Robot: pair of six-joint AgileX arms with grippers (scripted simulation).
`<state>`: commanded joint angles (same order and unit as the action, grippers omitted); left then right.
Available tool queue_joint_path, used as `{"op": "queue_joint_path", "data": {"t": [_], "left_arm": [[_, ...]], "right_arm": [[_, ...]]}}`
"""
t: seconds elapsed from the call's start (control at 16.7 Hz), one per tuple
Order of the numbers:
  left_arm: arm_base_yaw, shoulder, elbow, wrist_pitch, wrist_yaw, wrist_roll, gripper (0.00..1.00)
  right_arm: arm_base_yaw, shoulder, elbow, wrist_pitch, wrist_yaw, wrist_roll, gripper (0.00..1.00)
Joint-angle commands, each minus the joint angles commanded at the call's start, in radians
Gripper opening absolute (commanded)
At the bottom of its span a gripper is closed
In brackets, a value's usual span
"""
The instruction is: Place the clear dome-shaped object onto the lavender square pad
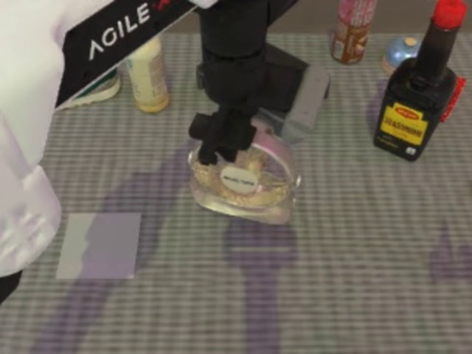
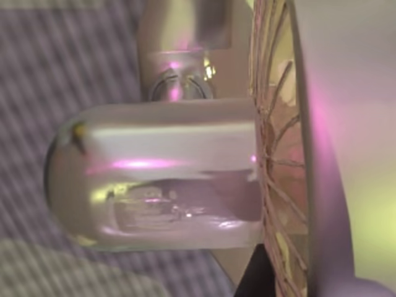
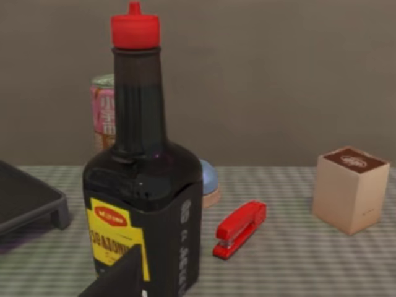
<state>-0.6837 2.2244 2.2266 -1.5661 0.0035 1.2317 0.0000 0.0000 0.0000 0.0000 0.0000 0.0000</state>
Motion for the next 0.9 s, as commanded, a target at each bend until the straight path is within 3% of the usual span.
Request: {"op": "queue_joint_path", "data": {"t": [0.3, 0.9], "left_arm": [[0.04, -0.064, -0.072, 0.024, 0.0, 0.014, 0.0], [0.37, -0.497, -0.688, 0.176, 0.008, 0.12, 0.0]], "right_arm": [[0.0, 0.0, 0.0, 0.0, 0.0, 0.0, 1.0], [0.0, 0.0, 0.0, 0.0, 0.0, 0.0, 1.0]]}}
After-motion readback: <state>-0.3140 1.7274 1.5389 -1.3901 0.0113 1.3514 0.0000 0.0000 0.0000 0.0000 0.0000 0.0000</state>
